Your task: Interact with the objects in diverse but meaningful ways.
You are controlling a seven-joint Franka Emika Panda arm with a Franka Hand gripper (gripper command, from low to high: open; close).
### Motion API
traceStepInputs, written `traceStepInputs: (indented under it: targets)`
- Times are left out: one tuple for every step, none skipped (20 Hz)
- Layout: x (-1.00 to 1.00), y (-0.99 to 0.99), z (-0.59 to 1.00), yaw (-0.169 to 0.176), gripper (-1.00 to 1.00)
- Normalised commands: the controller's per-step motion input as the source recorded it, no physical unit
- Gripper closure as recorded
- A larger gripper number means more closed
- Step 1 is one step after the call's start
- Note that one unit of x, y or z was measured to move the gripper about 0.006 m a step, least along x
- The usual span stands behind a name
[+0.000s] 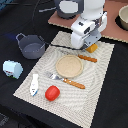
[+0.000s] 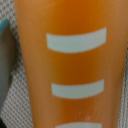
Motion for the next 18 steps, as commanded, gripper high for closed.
traceStepInputs:
  targets:
    - [0.19,0.14,-0.18,0.115,1.00]
    - [0.22,0.14,-0.10,0.113,1.00]
    - [0.27,0.14,0.00,0.104,1.00]
    - [0.29,0.13,0.09,0.077,1.00]
    - [0.16,0.13,0.27,0.051,1.00]
    - [0.00,0.03,0.65,0.026,1.00]
    - [-0.11,0.00,1.00,0.013,1.00]
    - [-0.35,-0.01,1.00,0.000,1.00]
    - [-0.33,0.00,1.00,0.000,1.00]
    - [-0.32,0.00,1.00,0.000,1.00]
    - [-0.32,0.00,1.00,0.000,1.00]
    - [-0.29,-0.11,1.00,0.000,1.00]
    - [-0.23,-0.21,1.00,0.000,1.00]
    - [-0.14,-0.30,1.00,0.000,1.00]
    - [-0.05,-0.51,1.00,-0.003,1.00]
    - [0.00,-0.61,1.00,-0.005,1.00]
    - [0.00,-0.71,1.00,-0.005,1.00]
    - [-0.07,-0.85,0.88,-0.013,1.00]
